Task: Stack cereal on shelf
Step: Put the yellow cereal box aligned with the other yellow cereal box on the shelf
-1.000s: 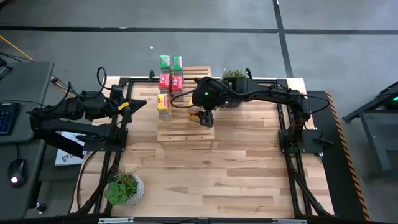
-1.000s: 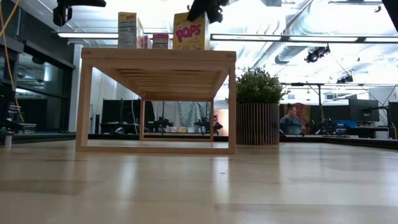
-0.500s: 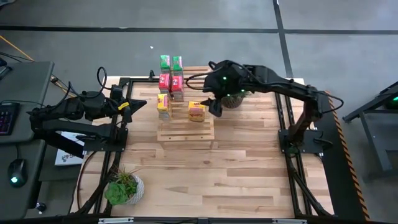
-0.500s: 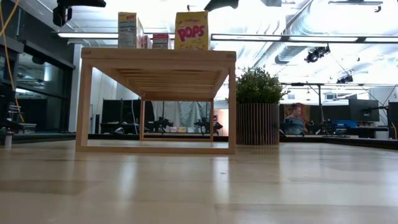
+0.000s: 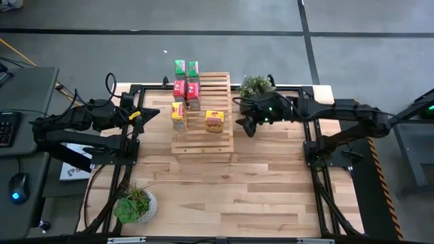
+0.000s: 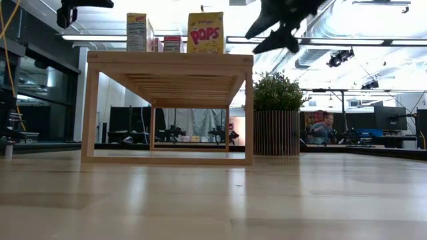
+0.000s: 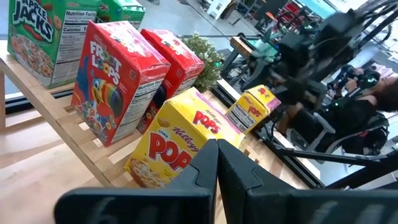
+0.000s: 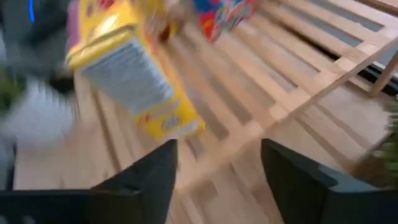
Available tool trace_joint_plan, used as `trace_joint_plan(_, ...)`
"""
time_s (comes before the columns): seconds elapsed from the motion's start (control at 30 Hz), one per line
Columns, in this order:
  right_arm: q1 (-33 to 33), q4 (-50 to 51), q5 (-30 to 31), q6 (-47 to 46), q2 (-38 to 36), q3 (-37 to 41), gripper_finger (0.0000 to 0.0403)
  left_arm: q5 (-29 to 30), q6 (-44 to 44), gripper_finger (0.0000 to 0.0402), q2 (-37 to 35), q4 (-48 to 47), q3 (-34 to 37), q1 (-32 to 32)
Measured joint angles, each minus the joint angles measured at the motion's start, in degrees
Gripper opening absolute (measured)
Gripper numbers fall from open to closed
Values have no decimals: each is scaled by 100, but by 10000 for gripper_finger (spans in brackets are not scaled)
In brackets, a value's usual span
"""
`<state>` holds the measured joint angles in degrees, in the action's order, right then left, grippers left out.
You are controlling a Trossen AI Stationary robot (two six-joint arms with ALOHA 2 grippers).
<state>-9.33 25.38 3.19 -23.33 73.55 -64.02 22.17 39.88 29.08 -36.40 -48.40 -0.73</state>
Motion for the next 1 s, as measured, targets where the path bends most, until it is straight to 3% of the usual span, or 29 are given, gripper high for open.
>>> trace_joint_plan(0.07,10,-972,226,-552,-52,523,189,25,0,0,0,4,0,0)
trace_joint_plan(0.17,69,-2138,611,-1152,105,878,101,43,1,0,0,6,0,0)
trace_joint_plan(0.27,156,-2390,1194,-1250,449,858,18,46,1,0,0,17,0,0)
trace_joint_plan(0.37,179,-2426,1507,-1377,784,559,26,49,2,0,0,17,0,0)
trace_joint_plan(0.57,201,-2038,1197,-1384,1305,30,5,55,2,0,0,15,0,0)
trace_joint_plan(1.0,491,-1722,1184,-1755,1330,-21,1,53,0,0,0,7,0,0)
